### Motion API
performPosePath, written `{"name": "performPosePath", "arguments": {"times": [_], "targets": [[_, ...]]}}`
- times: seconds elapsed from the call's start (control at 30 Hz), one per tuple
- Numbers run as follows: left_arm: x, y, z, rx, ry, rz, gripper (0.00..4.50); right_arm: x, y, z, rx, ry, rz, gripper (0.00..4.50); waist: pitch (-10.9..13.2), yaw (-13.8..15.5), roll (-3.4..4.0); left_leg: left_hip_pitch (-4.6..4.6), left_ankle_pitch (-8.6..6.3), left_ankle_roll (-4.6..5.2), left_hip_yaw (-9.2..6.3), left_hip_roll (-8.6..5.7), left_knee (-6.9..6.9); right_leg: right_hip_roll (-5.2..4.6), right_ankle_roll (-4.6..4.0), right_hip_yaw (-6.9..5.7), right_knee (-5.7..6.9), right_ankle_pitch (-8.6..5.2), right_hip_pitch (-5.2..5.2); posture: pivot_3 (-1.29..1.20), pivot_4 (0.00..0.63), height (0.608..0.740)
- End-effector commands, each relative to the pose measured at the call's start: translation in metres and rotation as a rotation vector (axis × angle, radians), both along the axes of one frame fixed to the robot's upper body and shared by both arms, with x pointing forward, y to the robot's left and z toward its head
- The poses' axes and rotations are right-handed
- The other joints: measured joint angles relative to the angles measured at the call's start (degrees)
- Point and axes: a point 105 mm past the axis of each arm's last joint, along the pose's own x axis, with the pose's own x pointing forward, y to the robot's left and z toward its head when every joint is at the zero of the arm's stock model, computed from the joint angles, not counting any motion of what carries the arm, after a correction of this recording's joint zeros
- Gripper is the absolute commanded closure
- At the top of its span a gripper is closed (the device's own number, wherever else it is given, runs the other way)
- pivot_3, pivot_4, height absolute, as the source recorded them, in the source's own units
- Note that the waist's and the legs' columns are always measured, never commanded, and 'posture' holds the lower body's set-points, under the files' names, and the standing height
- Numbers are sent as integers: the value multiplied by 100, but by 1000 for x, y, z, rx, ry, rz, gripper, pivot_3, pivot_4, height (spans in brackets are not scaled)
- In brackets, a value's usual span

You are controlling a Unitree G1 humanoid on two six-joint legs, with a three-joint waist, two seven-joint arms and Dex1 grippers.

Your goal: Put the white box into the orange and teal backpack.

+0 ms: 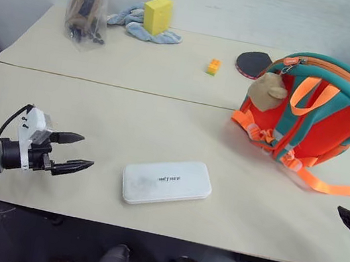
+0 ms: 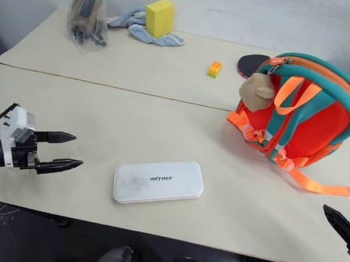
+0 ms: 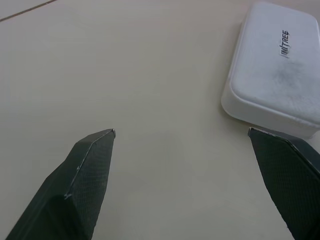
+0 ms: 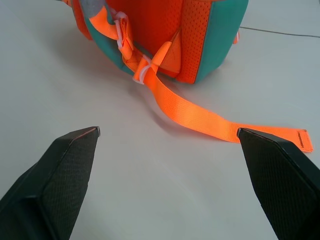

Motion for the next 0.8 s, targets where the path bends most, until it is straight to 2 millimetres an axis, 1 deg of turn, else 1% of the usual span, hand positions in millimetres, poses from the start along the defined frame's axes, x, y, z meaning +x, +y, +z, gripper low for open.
{"name": "performPosePath", "arguments": {"times": [0.03,0.17,0.3,0.37,0.43,0.47,0.5,0.57,0.6,0.67,0.77,0.8], "targets": [[0,0,10,16,-28,-7,25,-2,-4,11,-28,-34,-16,0,0,1,0,0,0,0,0,0,0,0,0,0,0,0,0,0,150,740],[5,-1,15,16,-21,10,25,0,-7,12,-43,-26,-37,0,0,4,0,1,0,0,0,0,1,0,0,0,1,0,1,0,150,740],[2,0,10,36,15,6,25,1,-7,11,-55,-19,-44,0,0,-2,0,0,0,0,0,0,-1,0,0,0,0,0,0,0,150,740],[-1,0,5,44,35,2,25,3,-2,9,-74,-11,-24,0,0,-6,1,1,0,0,0,0,-2,0,0,0,0,0,-1,0,150,740],[-3,-5,6,24,41,-23,25,5,12,12,-79,-15,34,0,0,-7,1,1,0,0,0,0,-2,0,0,0,0,0,-1,0,150,740],[-6,-9,7,17,45,-51,8,6,22,13,-88,-11,84,180,0,-9,1,1,0,0,0,0,-2,0,0,0,1,0,-1,0,150,740],[-10,-13,5,16,58,-81,198,6,32,13,-94,-3,140,379,0,-11,1,1,0,-1,0,0,-2,0,0,0,2,0,-1,0,150,740],[-20,-20,-7,67,107,-160,607,7,53,13,-105,30,267,893,0,-17,1,2,1,-1,0,0,-2,0,0,1,2,0,1,0,150,740],[-23,-22,-14,96,124,-190,909,8,61,12,-111,45,317,1239,-1,-29,3,2,1,-1,1,0,-2,0,0,2,2,0,0,0,150,740],[-22,-27,-25,124,135,-223,1494,13,76,10,-130,67,395,1915,-1,-31,3,4,1,-1,1,0,-4,0,0,2,0,0,2,0,150,740],[-21,-41,-32,132,137,-298,2345,24,101,5,-183,92,513,2836,0,-20,2,4,2,1,1,0,-3,0,-1,1,1,0,2,0,150,740],[-21,-47,-33,125,134,-325,2726,30,108,1,-203,96,538,3219,0,-16,2,3,2,1,1,0,-1,0,-1,1,1,1,1,0,150,740]]}}
